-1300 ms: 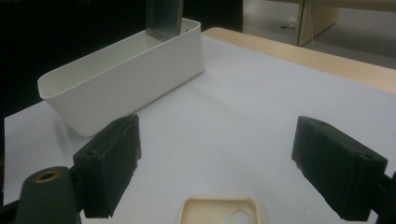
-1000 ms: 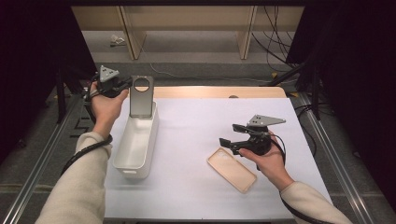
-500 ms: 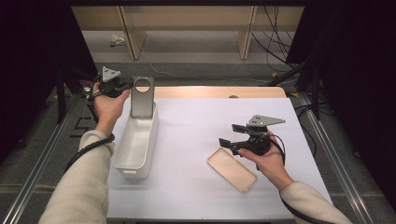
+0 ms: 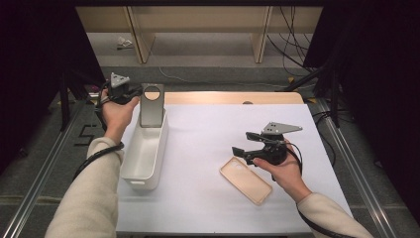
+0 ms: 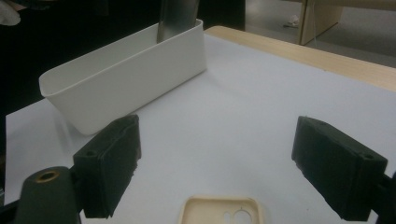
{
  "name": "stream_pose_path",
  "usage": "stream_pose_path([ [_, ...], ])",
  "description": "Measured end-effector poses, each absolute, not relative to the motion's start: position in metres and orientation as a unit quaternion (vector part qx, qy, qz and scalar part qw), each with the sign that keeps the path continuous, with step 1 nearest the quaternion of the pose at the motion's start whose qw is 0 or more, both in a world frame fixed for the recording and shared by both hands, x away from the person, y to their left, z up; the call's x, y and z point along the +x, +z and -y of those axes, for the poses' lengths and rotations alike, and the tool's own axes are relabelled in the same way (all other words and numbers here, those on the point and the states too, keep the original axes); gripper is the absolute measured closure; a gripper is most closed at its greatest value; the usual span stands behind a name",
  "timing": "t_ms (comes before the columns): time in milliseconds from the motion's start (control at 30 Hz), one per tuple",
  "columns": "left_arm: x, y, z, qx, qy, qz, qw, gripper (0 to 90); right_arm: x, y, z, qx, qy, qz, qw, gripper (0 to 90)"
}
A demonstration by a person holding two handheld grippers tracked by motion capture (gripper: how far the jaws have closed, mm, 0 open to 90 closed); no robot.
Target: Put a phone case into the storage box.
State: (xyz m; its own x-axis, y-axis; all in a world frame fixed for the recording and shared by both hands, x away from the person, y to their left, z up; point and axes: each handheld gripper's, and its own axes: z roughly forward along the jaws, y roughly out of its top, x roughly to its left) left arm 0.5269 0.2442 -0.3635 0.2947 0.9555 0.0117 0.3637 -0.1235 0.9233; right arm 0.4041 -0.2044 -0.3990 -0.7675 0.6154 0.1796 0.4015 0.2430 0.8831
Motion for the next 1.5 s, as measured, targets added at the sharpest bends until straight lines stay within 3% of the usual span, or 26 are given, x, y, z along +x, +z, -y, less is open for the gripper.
stream_pose_path([
  [1500, 0.537, -0.381, -0.245, 0.681, 0.329, -0.509, 0.411, 83.5, 0.404, -0.399, 0.204, 0.323, 0.522, -0.783, 0.101, 16.4],
])
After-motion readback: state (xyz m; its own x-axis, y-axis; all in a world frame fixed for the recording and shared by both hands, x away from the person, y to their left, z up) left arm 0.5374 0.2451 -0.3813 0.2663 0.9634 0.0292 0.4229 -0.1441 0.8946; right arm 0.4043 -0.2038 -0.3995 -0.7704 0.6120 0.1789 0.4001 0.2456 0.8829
